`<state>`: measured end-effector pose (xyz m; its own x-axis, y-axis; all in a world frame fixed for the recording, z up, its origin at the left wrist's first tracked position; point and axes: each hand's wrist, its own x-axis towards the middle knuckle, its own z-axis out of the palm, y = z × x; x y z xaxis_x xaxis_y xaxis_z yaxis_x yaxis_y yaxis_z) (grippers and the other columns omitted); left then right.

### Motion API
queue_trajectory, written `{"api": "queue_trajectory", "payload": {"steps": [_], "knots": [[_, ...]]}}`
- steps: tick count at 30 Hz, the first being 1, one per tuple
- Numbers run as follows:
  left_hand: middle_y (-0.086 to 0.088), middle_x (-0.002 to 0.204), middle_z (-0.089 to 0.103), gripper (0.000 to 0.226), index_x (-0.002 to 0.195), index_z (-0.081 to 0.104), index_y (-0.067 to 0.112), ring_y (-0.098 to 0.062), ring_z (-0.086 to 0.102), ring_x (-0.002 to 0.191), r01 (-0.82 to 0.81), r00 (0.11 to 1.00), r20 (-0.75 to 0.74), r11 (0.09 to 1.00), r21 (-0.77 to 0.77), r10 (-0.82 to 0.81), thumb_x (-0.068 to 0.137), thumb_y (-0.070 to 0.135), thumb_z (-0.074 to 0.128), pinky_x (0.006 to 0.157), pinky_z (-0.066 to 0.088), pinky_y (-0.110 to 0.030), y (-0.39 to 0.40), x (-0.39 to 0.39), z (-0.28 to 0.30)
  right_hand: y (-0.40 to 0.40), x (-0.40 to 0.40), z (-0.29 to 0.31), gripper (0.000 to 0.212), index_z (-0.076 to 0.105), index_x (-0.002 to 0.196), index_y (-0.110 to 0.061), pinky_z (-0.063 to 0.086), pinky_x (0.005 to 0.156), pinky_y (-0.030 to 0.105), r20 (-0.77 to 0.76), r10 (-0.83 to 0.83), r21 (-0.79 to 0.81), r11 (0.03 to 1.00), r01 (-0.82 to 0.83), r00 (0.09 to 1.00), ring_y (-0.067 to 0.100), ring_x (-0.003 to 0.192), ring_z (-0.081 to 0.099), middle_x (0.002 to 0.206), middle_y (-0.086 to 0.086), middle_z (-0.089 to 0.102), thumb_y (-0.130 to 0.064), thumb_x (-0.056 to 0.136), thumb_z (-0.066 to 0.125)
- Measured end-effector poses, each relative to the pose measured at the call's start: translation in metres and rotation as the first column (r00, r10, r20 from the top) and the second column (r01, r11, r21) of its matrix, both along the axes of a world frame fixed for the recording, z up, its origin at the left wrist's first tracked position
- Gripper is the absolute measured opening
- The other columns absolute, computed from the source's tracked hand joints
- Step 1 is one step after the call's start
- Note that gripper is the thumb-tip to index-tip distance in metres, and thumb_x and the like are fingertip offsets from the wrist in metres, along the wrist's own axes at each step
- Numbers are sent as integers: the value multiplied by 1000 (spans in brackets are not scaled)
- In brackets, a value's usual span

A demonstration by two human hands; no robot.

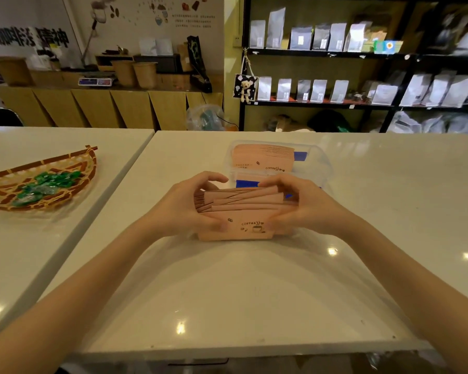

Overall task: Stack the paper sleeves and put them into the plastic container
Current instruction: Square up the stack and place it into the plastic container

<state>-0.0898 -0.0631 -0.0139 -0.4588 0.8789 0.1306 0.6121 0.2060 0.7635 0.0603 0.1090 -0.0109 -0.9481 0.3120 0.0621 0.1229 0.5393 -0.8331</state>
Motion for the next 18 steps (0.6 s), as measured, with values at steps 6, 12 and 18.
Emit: {"api": "queue_trajectory", "payload": {"steps": [6,12,18], "knots": [[20,100,54,69,110,40,43,-2,56,92,-3,999,48,999,-35,4,59,23,81,70,48,-6,-4,-4,-9,1,0,-7,64,44,112,-37,54,84,27,25,14,-48,999,-13,1000,13,109,53,114,-13,51,-17,63,79],[21,101,55,78,120,32,42,0,57,91,-31,989,142,998,-52,38,62,19,79,71,45,-5,-12,-8,-15,5,3,-15,72,45,118,-36,53,88,35,26,-9,-169,986,14,1000,16,111,56,122,-4,55,-18,58,81],[19,101,57,91,133,28,31,16,60,81,-60,968,242,998,-9,61,62,6,78,63,46,-2,-15,-6,-27,2,7,-26,72,49,117,-35,56,71,23,17,1,-357,934,5,1000,5,93,66,110,-11,62,-9,57,80]]}}
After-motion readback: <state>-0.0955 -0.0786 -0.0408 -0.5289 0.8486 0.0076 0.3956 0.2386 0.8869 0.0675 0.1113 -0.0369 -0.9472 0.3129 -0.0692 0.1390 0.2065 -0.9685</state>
